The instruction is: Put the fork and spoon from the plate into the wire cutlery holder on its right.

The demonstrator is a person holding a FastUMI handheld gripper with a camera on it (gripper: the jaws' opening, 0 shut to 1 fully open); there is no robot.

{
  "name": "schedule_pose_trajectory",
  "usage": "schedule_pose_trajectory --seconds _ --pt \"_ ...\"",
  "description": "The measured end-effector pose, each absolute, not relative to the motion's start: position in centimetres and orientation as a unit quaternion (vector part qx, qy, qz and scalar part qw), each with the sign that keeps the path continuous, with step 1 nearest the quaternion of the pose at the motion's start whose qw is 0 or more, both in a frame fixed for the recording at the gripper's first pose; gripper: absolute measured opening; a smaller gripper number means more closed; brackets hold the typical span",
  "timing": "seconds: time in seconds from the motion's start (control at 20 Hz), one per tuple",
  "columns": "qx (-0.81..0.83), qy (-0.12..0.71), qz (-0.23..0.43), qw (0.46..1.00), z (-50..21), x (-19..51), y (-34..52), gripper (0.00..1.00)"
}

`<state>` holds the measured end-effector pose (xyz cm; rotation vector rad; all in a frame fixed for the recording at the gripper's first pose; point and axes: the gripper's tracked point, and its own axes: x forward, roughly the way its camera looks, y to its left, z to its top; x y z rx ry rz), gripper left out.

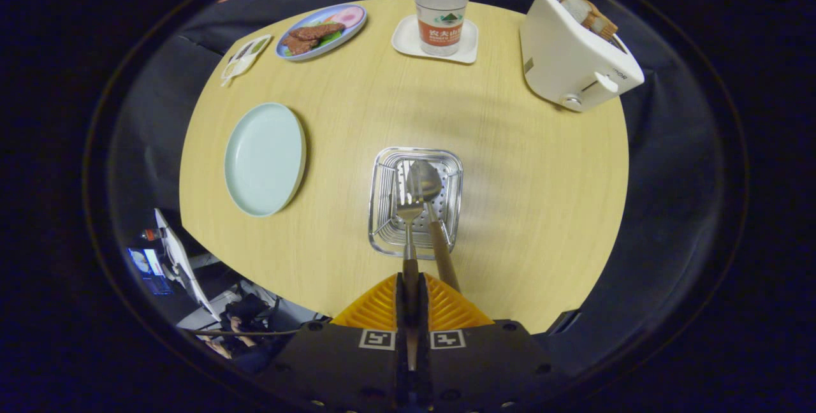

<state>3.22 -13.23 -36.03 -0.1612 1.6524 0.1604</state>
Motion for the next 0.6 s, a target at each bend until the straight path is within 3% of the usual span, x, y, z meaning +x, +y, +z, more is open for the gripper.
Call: schedule_pose_trajectory --seconds 0.5,0.6 --pt "-0.094 0.686 0.079 0.717 -34.2 5.3 -11.7 0.11" --pt "-0.087 0.673 0.081 0.73 -33.5 5.5 -10.9 0.17"
